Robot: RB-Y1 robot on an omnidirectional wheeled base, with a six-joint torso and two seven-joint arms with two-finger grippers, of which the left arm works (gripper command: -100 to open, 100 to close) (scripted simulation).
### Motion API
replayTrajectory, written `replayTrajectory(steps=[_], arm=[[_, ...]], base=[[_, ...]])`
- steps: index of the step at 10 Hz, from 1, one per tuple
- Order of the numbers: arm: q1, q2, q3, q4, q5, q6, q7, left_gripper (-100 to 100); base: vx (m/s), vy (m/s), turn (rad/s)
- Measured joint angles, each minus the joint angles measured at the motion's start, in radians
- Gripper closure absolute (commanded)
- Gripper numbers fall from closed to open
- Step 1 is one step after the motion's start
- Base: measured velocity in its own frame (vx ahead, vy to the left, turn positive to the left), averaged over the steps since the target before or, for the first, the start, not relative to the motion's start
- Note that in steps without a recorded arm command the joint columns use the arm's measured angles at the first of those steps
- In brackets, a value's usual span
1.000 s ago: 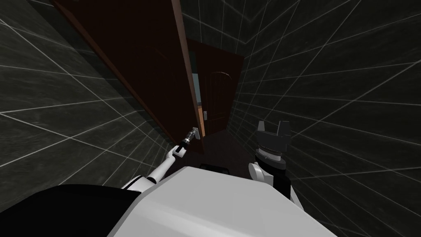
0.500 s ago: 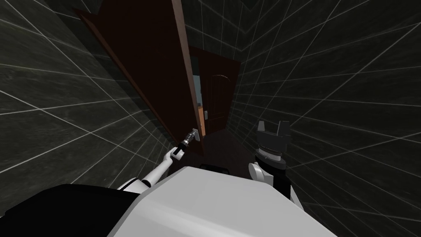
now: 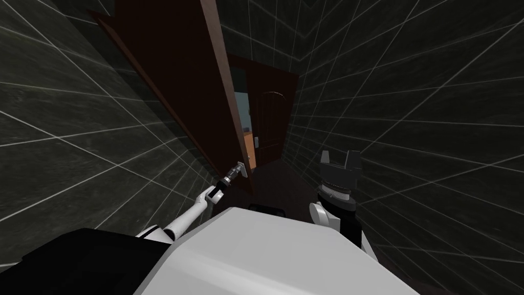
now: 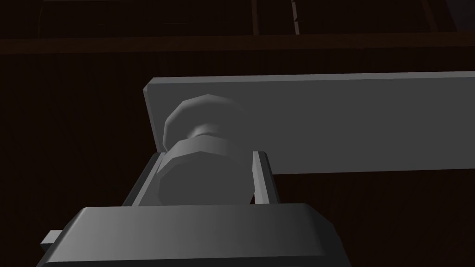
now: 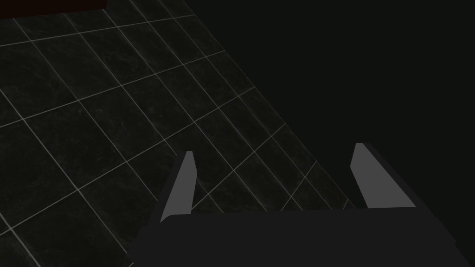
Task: Pull the door open
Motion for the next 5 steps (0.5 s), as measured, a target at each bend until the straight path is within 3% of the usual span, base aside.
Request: replayTrajectory(steps=[2,5], arm=[[0.023,0.027,-0.009,0.001,0.0,-0.045,0.016,100],[0.065,0.088,-0.032,0.0,0.0,-0.127,0.054,100]], base=[[-0.066,0.036,-0.008],[-0.067,0.043,-0.005]])
